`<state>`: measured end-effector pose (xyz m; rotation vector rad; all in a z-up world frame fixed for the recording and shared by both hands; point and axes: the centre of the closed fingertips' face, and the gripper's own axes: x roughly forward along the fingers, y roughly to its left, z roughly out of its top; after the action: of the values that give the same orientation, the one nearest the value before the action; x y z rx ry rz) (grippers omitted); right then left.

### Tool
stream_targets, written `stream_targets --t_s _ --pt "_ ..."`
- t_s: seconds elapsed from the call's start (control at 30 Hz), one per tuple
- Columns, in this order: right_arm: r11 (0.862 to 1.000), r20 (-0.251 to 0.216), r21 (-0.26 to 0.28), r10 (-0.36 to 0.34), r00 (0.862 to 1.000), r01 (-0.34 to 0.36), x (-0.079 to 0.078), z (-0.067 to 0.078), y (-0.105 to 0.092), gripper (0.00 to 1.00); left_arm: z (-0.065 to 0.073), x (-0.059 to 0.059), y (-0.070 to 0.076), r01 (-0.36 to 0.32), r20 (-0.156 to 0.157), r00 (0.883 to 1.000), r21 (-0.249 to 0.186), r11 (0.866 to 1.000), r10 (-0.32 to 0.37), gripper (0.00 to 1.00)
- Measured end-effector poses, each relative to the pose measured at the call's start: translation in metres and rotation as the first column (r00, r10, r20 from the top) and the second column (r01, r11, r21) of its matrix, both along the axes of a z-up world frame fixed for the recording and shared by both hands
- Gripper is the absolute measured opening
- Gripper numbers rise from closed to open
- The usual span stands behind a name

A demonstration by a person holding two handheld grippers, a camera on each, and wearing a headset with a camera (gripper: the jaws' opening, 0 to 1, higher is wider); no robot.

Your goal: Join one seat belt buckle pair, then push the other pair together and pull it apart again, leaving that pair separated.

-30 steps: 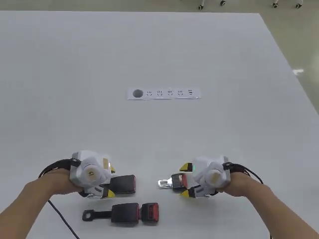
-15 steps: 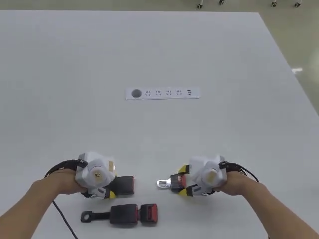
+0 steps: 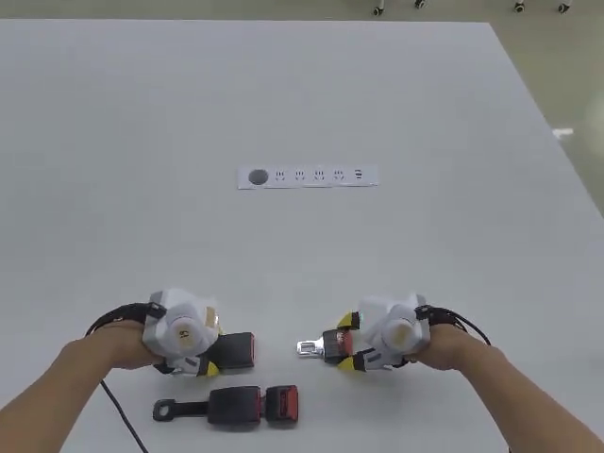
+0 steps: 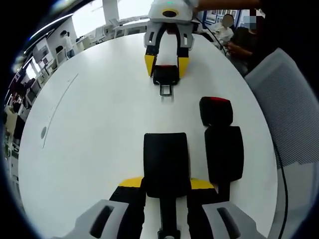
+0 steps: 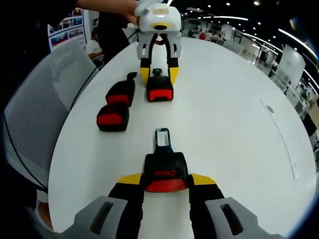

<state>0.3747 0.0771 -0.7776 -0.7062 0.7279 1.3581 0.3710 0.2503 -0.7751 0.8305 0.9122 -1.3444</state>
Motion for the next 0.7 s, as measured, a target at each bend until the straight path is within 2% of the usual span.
stream_targets --t_s 0.2,0.7 --pt "1.000 0.002 -0.001 0.001 1.000 -0.001 0.0016 -0.0031 -0.0007 0.32 0.0015 -0.0001 0.0001 0.007 -0.001 1.000 0.007 1.000 -0.007 0.33" --pt "1.000 0.006 -0.003 0.015 1.000 -0.015 -0.0013 0.0017 0.0056 0.31 -0.0008 -0.0005 0.0010 0.015 -0.008 1.000 0.027 1.000 -0.015 0.32"
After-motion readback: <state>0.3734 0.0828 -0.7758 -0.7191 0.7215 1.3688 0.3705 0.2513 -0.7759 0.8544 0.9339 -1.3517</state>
